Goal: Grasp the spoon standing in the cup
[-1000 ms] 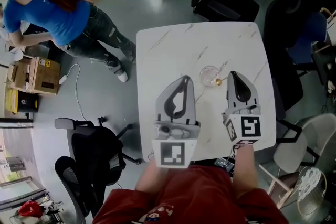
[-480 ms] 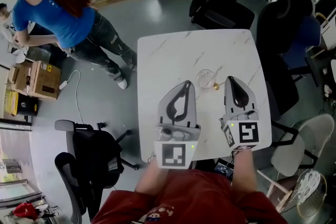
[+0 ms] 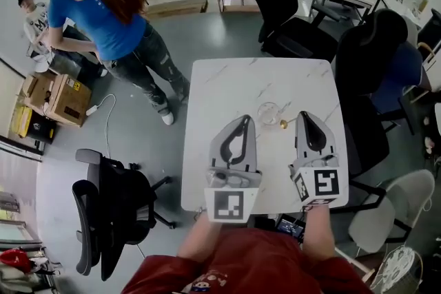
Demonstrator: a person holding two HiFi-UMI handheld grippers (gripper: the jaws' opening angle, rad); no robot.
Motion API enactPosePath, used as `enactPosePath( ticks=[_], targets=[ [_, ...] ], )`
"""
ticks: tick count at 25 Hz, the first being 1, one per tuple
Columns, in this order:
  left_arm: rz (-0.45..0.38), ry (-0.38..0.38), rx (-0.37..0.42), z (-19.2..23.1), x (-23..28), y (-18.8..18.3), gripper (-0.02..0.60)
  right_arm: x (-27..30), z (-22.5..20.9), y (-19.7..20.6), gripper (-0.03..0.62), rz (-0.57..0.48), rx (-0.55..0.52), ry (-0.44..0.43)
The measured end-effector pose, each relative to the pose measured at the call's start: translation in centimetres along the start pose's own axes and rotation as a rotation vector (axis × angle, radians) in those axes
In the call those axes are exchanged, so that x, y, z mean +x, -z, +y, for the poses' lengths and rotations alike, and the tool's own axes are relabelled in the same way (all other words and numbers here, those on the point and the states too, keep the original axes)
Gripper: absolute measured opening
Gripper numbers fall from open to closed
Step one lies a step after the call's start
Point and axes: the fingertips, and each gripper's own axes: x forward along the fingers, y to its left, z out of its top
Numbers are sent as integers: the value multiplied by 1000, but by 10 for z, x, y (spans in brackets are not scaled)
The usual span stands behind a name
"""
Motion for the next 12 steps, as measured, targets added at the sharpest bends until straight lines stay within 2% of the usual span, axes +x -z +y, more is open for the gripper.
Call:
enactPosePath(
  ticks=[4, 8, 9, 11, 12],
  targets=[
    [-7, -17, 23, -5, -9, -10, 6, -10, -2, -12, 15, -26, -1, -8],
    [4, -4, 122, -8, -18, -19, 6, -19, -1, -25, 15, -57, -7, -13],
    [13, 1, 157, -8, -20, -20, 7, -21, 1, -29, 15, -65, -9, -16],
    [67, 38, 296, -9, -26, -19, 6, -25, 3, -34, 14, -79, -12, -22],
    [76, 40, 320, -9, -29, -20, 6, -27, 5, -37, 15, -85, -14, -25]
  ],
)
